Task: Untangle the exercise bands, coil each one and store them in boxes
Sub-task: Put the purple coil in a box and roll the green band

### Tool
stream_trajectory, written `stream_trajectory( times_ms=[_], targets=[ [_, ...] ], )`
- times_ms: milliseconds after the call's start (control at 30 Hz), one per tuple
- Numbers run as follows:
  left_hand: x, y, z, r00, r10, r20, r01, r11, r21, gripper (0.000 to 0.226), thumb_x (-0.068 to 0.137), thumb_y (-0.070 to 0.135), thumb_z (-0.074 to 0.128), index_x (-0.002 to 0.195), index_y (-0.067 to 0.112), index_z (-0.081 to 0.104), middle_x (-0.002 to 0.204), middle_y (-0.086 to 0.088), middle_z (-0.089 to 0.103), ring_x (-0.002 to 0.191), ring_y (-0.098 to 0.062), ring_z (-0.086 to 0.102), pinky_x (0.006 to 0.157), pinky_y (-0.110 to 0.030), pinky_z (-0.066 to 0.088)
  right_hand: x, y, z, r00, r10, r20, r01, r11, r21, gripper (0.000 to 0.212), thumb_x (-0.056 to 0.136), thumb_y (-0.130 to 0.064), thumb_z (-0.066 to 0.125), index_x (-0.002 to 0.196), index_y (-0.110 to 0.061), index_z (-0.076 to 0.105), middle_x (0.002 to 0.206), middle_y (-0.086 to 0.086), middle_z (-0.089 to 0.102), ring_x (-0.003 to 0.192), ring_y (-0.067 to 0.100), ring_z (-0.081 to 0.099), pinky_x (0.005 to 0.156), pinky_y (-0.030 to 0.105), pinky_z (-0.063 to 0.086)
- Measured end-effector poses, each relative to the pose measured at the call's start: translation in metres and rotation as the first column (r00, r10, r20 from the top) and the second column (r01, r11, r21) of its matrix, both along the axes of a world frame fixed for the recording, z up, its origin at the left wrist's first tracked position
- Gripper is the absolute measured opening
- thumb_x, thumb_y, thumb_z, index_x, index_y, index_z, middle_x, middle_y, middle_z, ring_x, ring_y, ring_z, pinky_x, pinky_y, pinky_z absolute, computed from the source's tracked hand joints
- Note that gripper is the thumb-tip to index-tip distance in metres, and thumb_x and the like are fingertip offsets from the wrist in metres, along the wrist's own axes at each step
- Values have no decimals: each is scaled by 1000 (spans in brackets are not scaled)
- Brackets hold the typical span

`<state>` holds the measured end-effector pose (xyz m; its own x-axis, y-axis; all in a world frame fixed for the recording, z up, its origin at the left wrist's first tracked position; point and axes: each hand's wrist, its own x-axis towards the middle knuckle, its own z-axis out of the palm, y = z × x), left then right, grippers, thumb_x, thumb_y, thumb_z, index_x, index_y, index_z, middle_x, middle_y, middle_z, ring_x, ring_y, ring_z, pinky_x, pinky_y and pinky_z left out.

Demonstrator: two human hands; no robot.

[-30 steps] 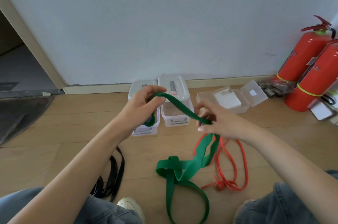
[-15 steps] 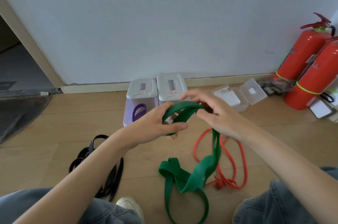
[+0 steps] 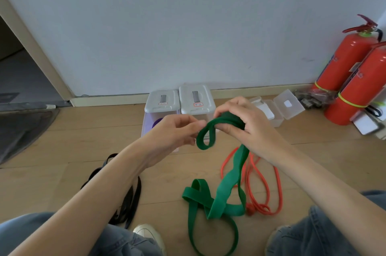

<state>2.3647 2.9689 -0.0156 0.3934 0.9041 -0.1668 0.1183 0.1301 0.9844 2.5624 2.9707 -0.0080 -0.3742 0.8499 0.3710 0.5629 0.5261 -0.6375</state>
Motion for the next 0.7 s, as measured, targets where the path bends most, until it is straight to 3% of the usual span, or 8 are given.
stream_trajectory(
  times_ms=[100,233,300,467,600,700],
  targets=[
    [6,-4,2,997,-38,65,44,995,-90,41,60,35,72,88,5,61,80,-1,69,71,-7,62,62,-16,50,-5,-3,-1,999,-7,35,3,994,105,15,86,-23,63,94,-11,65,97,1,53,76,16,56,72,27,44],
    [8,-2,1,978,-16,209,54,982,-180,58,61,27,73,111,6,54,95,-5,72,86,-16,67,76,-23,56,-11,-6,0,998,-16,56,2,971,239,13,88,-19,61,91,-6,62,90,2,54,67,13,54,60,25,43],
    [1,2,3,966,42,257,5,984,-181,55,64,22,72,112,6,51,97,-10,72,90,-19,69,76,-24,56,-10,-3,1,998,5,61,-17,979,204,17,87,-22,63,96,-7,62,91,-2,52,65,2,52,60,16,40],
    [-7,6,-3,930,166,327,-104,975,-197,47,66,19,71,104,9,45,94,-11,73,87,-19,70,70,-21,54,-13,1,-5,991,64,122,-63,998,-8,51,74,-37,74,119,-17,58,98,-14,43,89,-18,42,77,2,32],
    [-5,5,-6,933,150,327,-63,963,-261,25,80,8,61,103,6,51,89,-8,73,81,-14,70,66,-18,54,-14,-1,-6,991,-3,134,-6,998,61,42,74,-34,75,111,-17,65,94,-14,46,82,-3,50,74,15,41],
    [-10,4,-4,956,57,287,37,949,-313,25,78,2,60,103,4,55,95,-10,71,88,-16,69,73,-22,55,-9,-1,-3,985,74,154,-88,992,89,32,77,-22,74,108,-19,70,92,-10,52,77,5,52,68,21,43]
  ],
)
